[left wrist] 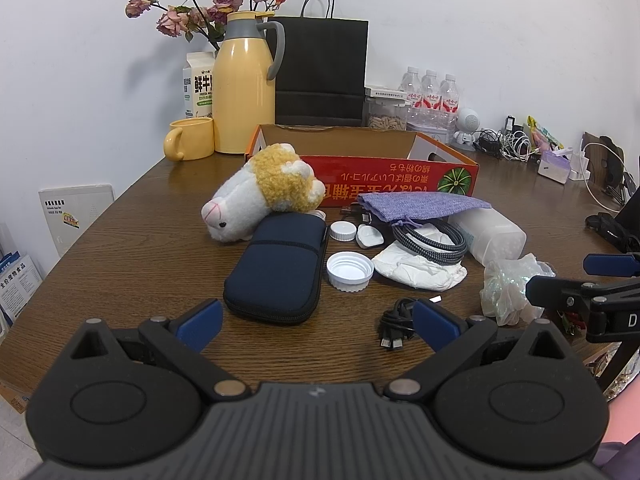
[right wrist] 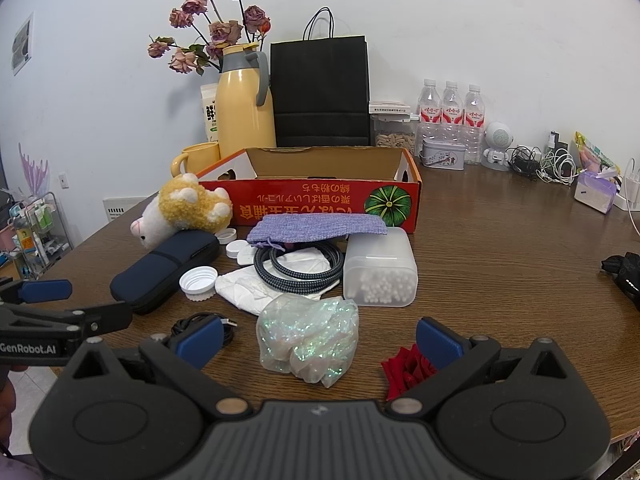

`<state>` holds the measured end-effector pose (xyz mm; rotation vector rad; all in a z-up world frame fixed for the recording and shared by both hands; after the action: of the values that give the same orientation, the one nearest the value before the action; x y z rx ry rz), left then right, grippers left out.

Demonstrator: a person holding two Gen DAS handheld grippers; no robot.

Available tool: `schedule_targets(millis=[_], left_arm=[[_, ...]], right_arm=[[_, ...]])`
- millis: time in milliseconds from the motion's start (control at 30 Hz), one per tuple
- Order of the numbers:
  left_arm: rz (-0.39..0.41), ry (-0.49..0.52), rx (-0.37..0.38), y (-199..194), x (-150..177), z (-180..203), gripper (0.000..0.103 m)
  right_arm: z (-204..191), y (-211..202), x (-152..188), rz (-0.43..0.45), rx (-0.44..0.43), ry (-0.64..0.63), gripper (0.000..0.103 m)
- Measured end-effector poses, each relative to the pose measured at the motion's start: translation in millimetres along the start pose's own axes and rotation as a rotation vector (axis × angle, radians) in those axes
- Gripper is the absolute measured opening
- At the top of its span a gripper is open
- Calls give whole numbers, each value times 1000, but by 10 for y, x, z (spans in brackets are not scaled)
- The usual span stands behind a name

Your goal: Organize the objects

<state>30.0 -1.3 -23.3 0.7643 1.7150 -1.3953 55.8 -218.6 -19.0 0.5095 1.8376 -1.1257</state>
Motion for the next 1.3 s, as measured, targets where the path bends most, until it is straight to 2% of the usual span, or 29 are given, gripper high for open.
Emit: schedule_targets(millis=[733, 833, 1067, 1133, 1167, 1300], left_arm=[[-1, -1, 3, 36, -9, -2, 103], [-3, 0, -6, 120, -40, 0, 103], [-18, 10, -31, 379, -123, 32, 103], [-22, 17, -40, 463, -147, 37, 103], [-25, 19, -46, 505, -158, 33, 103], [-44, 18, -66, 697, -214, 3, 103]], right_arm=[[6, -4, -6, 3, 0, -7, 103], [9, 42, 1, -7, -22, -34, 100], [-1, 333, 29, -73, -83, -90, 74], [35, 412, 25, -90, -82, -85, 59], [60, 448, 22, -97, -88, -78, 47], [132, 474, -3, -67, -118, -49, 38]])
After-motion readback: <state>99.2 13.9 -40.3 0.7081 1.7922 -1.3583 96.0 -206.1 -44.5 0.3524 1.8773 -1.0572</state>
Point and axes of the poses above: each gripper's, at about its wrist camera, not at the fingertips, and y roughly the way its jaws point, z to its right, x to its underside, the point moved 4 cm from there along y, roughly the way its jaws point, and after that the axes turned 14 degrees about -x, right-handed, at the moved point
